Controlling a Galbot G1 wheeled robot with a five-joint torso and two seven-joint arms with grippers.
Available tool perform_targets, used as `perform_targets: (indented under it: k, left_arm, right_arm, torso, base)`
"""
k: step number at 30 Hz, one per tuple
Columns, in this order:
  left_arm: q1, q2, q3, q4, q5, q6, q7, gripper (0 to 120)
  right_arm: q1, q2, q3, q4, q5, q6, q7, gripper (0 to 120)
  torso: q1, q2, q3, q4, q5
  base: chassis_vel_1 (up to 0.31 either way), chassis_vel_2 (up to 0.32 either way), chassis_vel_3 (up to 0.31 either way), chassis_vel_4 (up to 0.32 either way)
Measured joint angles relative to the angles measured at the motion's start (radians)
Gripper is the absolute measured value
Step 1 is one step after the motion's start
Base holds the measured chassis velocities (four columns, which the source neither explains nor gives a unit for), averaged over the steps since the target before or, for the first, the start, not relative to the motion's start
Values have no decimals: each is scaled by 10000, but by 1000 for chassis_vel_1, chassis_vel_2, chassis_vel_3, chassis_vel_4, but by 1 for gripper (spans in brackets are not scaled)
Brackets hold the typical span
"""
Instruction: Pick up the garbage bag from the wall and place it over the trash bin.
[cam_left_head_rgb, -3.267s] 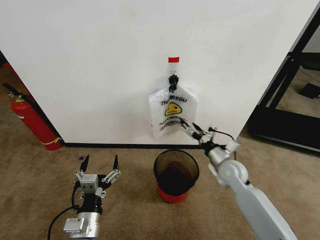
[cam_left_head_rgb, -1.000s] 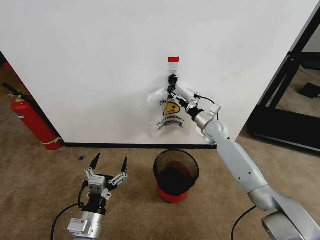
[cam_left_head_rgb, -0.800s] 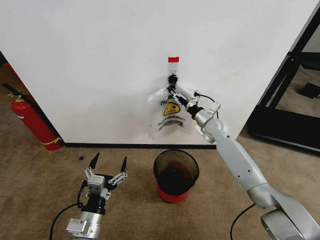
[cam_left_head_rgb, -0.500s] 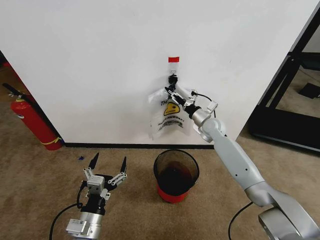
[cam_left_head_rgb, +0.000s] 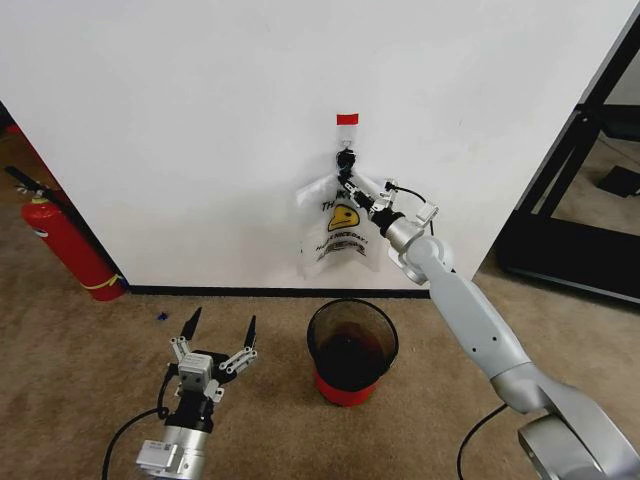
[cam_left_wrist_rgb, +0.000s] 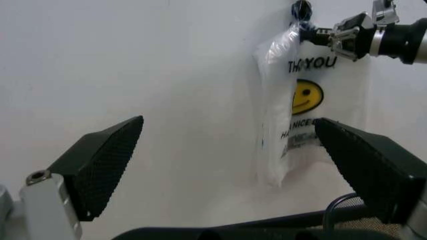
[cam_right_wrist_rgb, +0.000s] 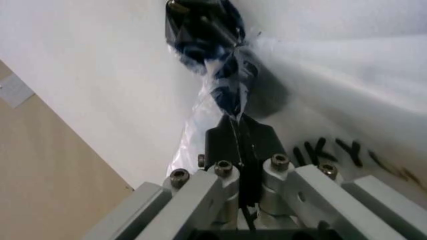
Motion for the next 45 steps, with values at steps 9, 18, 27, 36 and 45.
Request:
perform_targets:
  k: [9, 18, 27, 36, 45]
  left_arm:
    - [9, -29, 29, 11, 6, -42, -17, 100]
    - [-67, 6, 113, 100, -1, -51, -39, 100]
    - [-113, -19, 189, 145, -22, -62, -55, 100]
    - [-219, 5, 261, 207, -48, -75, -88, 100]
    - [-300, 51, 410, 248, -58, -66, -119, 100]
  right_arm:
    - [-817, -311, -2, 997, -179, -5, 106, 0]
    - [-1972, -584, 249, 2320, -514, -11, 182, 0]
    - [-2683, -835, 401, 3193, -695, -28, 202, 0]
    - [-3547, -1069, 555, 3835, -1326, -2, 155, 0]
    - [-4768, -1364, 736, 4657, -2266, 140, 50, 0]
  torso:
    - [0, 0, 0, 1, 0]
    - [-1, 0, -1, 0, 1]
    - [-1, 0, 0, 1, 0]
    - [-1, 0, -1, 0, 0]
    - [-1, 0, -1, 1, 0]
  base:
    - [0, 0, 0, 0]
    - [0, 0, 0, 0]
    - [0, 0, 0, 0]
    - [0, 0, 0, 0]
    - [0, 0, 0, 0]
